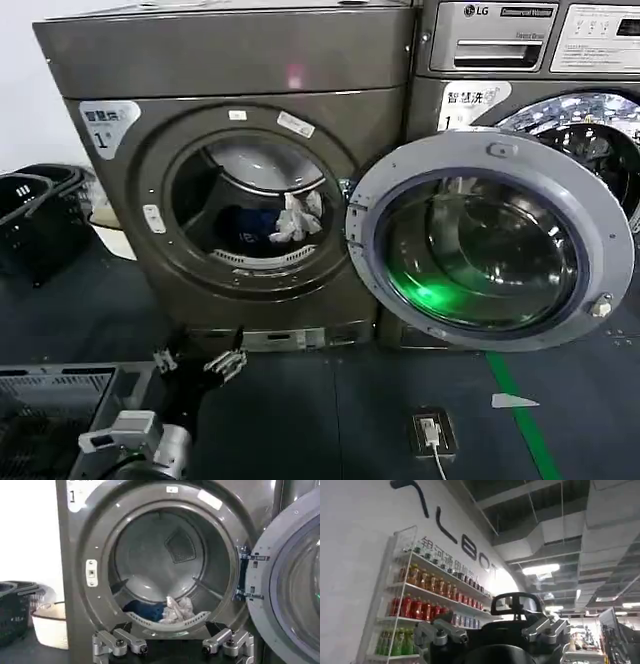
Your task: Grasp the clothes from the dryer.
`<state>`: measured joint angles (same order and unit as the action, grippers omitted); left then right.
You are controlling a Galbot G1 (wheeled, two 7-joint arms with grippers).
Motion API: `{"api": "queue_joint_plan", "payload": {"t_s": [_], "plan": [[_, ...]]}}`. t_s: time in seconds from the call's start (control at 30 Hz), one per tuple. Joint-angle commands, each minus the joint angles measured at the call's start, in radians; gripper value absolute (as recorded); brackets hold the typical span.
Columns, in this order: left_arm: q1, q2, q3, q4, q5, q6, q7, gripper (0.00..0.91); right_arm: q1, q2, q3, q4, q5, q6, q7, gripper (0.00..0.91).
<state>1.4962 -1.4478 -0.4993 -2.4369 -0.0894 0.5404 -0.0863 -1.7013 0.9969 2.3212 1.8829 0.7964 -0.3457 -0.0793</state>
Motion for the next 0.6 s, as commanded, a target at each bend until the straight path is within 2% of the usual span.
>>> {"api": "queue_joint_plan", "payload": {"t_s": [0.03, 0.6], "plan": [[0.002, 0.002, 0.006, -0.002, 0.002, 0.001, 0.001, 0.907, -0.001, 0.001, 0.002, 0.002, 0.001, 0.001, -0.001, 0.907], [-0.003, -0.001, 0.009, -0.003, 0.001, 0.002, 0.004, 0.907, -0.001, -0.002, 0.001, 0.008, 0.000, 0.000, -0.003, 0.907]]}}
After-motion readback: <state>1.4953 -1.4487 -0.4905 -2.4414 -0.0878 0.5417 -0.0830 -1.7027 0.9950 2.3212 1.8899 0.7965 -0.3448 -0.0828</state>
